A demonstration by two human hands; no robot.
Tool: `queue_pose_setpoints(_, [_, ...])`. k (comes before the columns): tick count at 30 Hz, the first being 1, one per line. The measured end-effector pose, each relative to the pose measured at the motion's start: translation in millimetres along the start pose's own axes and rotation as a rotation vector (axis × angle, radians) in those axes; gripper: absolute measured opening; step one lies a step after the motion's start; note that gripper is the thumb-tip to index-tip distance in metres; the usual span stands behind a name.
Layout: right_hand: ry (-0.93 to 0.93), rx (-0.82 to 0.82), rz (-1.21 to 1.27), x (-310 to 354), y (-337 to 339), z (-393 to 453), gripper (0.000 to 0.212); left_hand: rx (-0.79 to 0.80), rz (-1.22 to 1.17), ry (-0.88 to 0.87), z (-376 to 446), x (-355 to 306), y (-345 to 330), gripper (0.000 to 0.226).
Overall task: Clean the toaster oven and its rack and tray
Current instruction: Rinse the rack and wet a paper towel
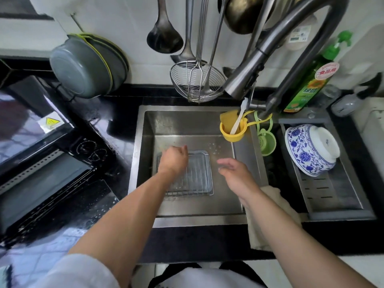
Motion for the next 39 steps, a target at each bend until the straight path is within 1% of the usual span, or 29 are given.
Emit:
queue_pose_setpoints(3, [-0.008, -0.027, 0.087, 2.0, -4.2, -7.6, 0.03, 0.094, -0.03, -0.016, -4.1, 7.1, 0.1, 0.055])
queue_pose_setpoints(4, [-0.012, -0.044, 0.11, 0.9, -4.2, -10.3, 0.029, 0.118, -0.075, -0.029, -6.5, 3.4, 3.6, 0.053])
queue_pose_setpoints(6, [-0.023, -0.074, 0.159, -4.8, -3.0, -15.2, 0.027, 0.152, -0.265, -0.06, -15.5, -19.0, 22.9, 0.044])
queue_pose_setpoints(8, [-0.047, -0.097, 0.228, -14.1, 0.7, -19.1, 0.024, 0.253, -0.415, -0.199, -24.3, -46.9, 50.6, 0.039])
queue_pose_setpoints(9, [-0.06, -0.094, 0.274, -19.8, 2.0, -20.7, 0.023, 0.327, -0.462, -0.316, -27.2, -58.5, 64.8, 0.032])
queue_pose_setpoints(10, [-0.073, -0.085, 0.315, -24.1, 3.6, -24.3, 0.023, 0.391, -0.533, -0.431, -31.5, -68.8, 80.5, 0.019])
queue_pose_setpoints(11, [-0.086, -0.077, 0.346, -29.2, 5.6, -27.8, 0.023, 0.436, -0.615, -0.507, -35.5, -76.8, 92.4, 0.005])
queue_pose_setpoints(12, [-0.096, -0.074, 0.36, -32.9, 6.8, -30.6, 0.024, 0.464, -0.732, -0.549, -33.1, -74.0, 96.6, 0.01])
queue_pose_setpoints(13, [-0.102, -0.077, 0.375, -36.7, 8.9, -34.5, 0.024, 0.509, -0.901, -0.529, -30.1, -67.8, 93.3, 0.018])
queue_pose_setpoints(14, [-0.104, -0.074, 0.388, -38.5, 10.4, -39.1, 0.023, 0.593, -1.064, -0.409, -27.1, -56.7, 80.1, 0.022])
queue_pose_setpoints(15, [-0.102, -0.069, 0.404, -39.5, 11.5, -43.2, 0.021, 0.653, -1.04, -0.235, -24.2, -39.8, 58.3, 0.024])
queue_pose_setpoints(16, [-0.1, -0.064, 0.411, -39.1, 13.0, -47.7, 0.019, 0.628, -0.905, -0.061, -16.6, -19.6, 28.9, 0.027])
queue_pose_setpoints(17, [-0.102, -0.064, 0.413, -39.2, 13.9, -51.0, 0.017, 0.564, -0.517, 0.042, -11.3, -4.3, 5.9, 0.031])
queue_pose_setpoints(18, [-0.107, -0.068, 0.403, -38.7, 14.2, -54.5, 0.015, 0.583, -0.099, -0.005, -15.1, 13.6, -11.7, 0.035])
queue_pose_setpoints(19, [-0.101, -0.07, 0.383, -38.0, 14.8, -57.0, 0.015, 0.548, 0.228, -0.047, -17.2, 28.0, -25.1, 0.037])
queue_pose_setpoints(20, [-0.089, -0.061, 0.352, -37.2, 15.3, -59.5, 0.015, 0.504, 0.328, -0.043, -24.4, 29.7, -29.9, 0.038])
queue_pose_setpoints(21, [-0.075, -0.046, 0.322, -37.1, 16.1, -60.8, 0.014, 0.477, 0.258, -0.057, -31.8, 28.5, -31.8, 0.039])
queue_pose_setpoints(22, [-0.068, -0.022, 0.298, -37.5, 16.9, -63.0, 0.014, 0.421, 0.078, -0.063, -40.2, 26.2, -31.1, 0.039])
queue_pose_setpoints(24, [-0.061, 0.06, 0.247, -36.8, 14.2, -69.7, 0.015, 0.286, -0.258, -0.017, -73.6, 10.8, -18.5, 0.034])
queue_pose_setpoints(25, [-0.045, 0.099, 0.218, -34.8, 11.9, -72.3, 0.017, 0.246, -0.409, 0.01, -90.8, 4.1, -10.6, 0.032])
queue_pose_setpoints(27, [0.006, 0.187, 0.178, -25.2, 6.5, -78.8, 0.018, 0.156, -0.624, 0.058, -122.1, -4.1, 0.4, 0.027])
queue_pose_setpoints(30, [0.138, 0.369, 0.225, -10.5, -3.3, -92.9, 0.025, 0.049, -0.747, 0.066, -159.1, -11.5, 16.7, 0.017])
queue_pose_setpoints(32, [0.244, 0.515, 0.176, -3.1, -4.1, -105.0, 0.027, -0.005, -0.852, 0.059, -188.7, -21.4, 21.8, 0.018])
queue_pose_setpoints(34, [0.295, 0.608, 0.137, 0.6, -1.1, -113.8, 0.026, -0.052, -0.94, 0.044, -216.5, -31.5, 21.6, 0.021])
queue_pose_setpoints(35, [0.308, 0.628, 0.133, 2.0, -0.3, -117.6, 0.023, -0.103, -0.985, 0.06, -229.8, -34.7, 21.1, 0.022])
queue_pose_setpoints(37, [0.281, 0.617, 0.169, 4.9, -0.1, -124.5, 0.015, -0.214, -1.051, 0.12, -252.8, -35.1, 20.7, 0.026])
queue_pose_setpoints(39, [0.213, 0.639, 0.223, 6.9, -3.0, -132.3, 0.016, -0.291, -1.16, 0.197, -273.4, -32.6, 24.0, 0.028])
Point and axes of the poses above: each hand's wrist, its own z-axis towards the middle knuckle, its own y-axis out of the back of the hand, x = y × z, the point moved 1 cm from there along z, towards the middle knuckle, and after that the axes turned 6 degrees about -y, right-handed, at the moved point
